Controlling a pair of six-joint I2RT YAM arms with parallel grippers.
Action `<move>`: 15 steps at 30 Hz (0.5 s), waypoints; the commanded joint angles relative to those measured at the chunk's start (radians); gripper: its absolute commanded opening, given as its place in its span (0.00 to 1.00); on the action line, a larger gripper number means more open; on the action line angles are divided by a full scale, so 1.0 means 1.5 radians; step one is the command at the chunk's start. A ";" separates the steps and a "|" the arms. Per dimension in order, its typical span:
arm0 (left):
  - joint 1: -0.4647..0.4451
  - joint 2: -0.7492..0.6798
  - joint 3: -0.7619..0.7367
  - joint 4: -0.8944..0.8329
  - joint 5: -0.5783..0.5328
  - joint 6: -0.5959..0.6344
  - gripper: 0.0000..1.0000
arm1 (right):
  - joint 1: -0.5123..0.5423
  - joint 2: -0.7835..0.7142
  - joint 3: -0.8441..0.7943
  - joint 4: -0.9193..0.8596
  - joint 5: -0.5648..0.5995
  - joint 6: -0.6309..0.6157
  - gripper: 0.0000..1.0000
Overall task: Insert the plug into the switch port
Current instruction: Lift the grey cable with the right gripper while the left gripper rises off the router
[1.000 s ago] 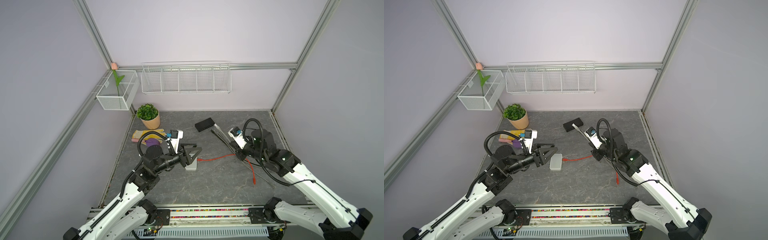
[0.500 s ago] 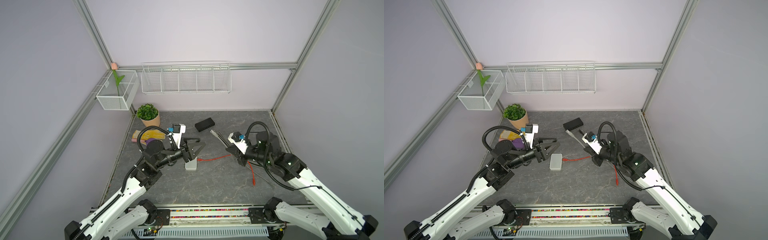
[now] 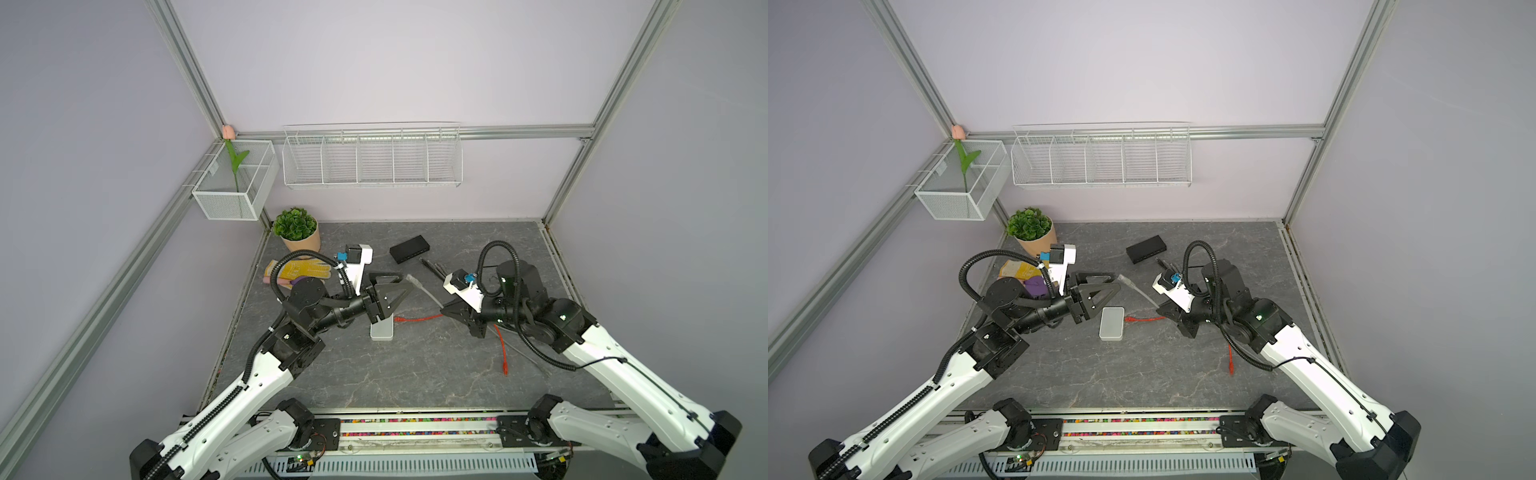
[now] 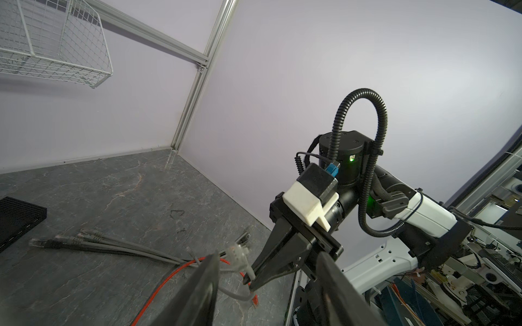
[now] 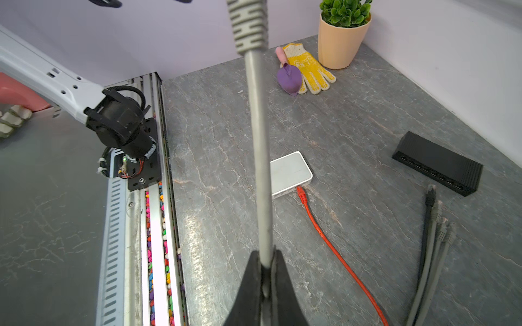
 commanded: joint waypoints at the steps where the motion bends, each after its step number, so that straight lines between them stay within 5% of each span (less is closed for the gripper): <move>1: -0.004 0.005 0.011 0.028 0.010 0.009 0.55 | 0.009 0.010 0.021 -0.011 -0.044 -0.014 0.06; 9: -0.004 0.025 0.010 0.056 0.021 -0.002 0.54 | 0.020 0.031 0.029 -0.020 -0.060 -0.018 0.07; 15: -0.005 0.031 0.002 0.070 0.026 -0.008 0.42 | 0.021 0.043 0.036 -0.026 -0.087 -0.020 0.07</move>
